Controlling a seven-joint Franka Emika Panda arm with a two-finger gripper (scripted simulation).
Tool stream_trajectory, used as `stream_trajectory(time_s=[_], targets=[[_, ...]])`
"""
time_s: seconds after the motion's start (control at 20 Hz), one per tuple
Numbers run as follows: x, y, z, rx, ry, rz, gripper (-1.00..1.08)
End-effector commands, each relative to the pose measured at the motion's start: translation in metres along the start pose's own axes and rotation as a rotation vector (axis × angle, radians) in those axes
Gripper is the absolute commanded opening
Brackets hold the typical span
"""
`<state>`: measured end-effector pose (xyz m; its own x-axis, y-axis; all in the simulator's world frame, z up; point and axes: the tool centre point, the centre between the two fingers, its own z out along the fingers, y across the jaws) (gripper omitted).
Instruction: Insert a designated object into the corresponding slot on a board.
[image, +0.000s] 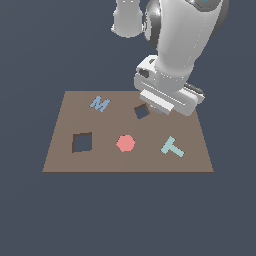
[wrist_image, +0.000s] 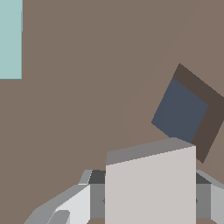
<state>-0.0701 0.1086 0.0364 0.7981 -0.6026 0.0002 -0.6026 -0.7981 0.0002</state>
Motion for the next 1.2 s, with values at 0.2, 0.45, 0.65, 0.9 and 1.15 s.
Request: stream_trajectory(time_s=[0.2,0.45,0.65,0.9,1.15], targets=[[0.008,0.015,-0.001,0.000,0.001,-0.245,-1.00],[0.016,0.024,-0.002,0.000,0.001,-0.429,-1.00],[0.023,0.030,-0.003,0.000,0.001,-0.560,-1.00],[0.031,0.035,-0.003,0.000,0.001,-0.694,-1.00],[0.038,0.038,-0.004,0.000,0.001,-0.796,-1.00]])
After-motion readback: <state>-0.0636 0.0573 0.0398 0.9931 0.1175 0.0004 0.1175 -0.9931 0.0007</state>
